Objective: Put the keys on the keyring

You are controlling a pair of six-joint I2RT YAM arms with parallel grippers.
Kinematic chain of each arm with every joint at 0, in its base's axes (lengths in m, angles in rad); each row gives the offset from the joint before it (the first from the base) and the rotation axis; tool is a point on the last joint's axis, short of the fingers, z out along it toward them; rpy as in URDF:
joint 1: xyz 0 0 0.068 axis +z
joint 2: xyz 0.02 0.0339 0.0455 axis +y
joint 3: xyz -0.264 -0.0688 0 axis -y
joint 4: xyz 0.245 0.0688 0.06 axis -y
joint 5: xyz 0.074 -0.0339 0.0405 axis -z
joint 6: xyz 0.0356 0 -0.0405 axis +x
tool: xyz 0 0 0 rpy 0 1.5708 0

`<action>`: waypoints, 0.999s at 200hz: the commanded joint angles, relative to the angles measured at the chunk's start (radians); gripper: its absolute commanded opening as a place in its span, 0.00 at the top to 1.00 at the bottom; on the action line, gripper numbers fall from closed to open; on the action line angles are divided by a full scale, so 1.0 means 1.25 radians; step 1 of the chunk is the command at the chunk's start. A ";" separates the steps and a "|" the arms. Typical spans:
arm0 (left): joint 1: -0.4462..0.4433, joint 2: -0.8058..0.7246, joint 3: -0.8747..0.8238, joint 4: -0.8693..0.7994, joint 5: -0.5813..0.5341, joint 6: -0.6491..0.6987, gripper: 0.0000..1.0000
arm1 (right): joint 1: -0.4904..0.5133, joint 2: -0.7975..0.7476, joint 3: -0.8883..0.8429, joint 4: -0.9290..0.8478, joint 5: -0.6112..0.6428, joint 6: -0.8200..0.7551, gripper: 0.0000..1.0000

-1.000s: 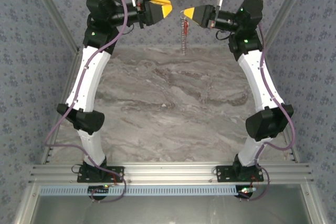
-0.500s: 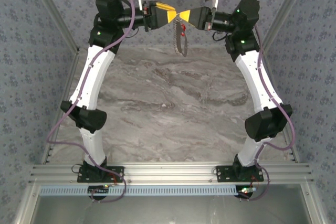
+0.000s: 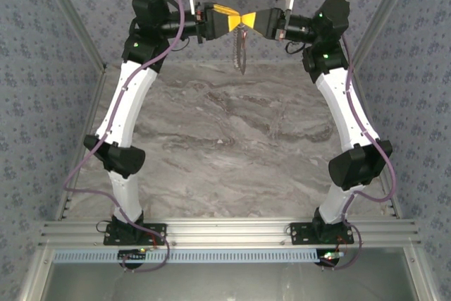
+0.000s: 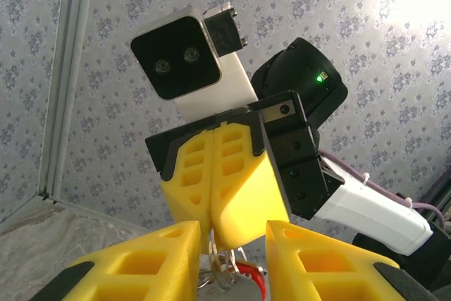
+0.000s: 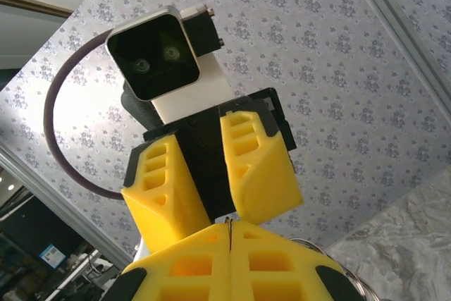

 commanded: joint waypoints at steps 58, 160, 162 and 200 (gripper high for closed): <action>-0.017 0.021 0.054 -0.009 0.010 0.011 0.80 | 0.010 -0.017 -0.003 0.075 -0.011 0.042 1.00; -0.025 0.021 0.066 0.015 -0.016 -0.002 1.00 | 0.003 -0.029 -0.016 0.087 0.003 0.058 0.77; -0.025 0.020 0.066 0.015 -0.020 -0.001 1.00 | 0.001 -0.030 -0.018 0.093 0.005 0.065 0.74; -0.025 0.003 0.058 0.059 -0.058 -0.013 1.00 | -0.065 -0.064 -0.108 0.266 0.064 0.202 0.53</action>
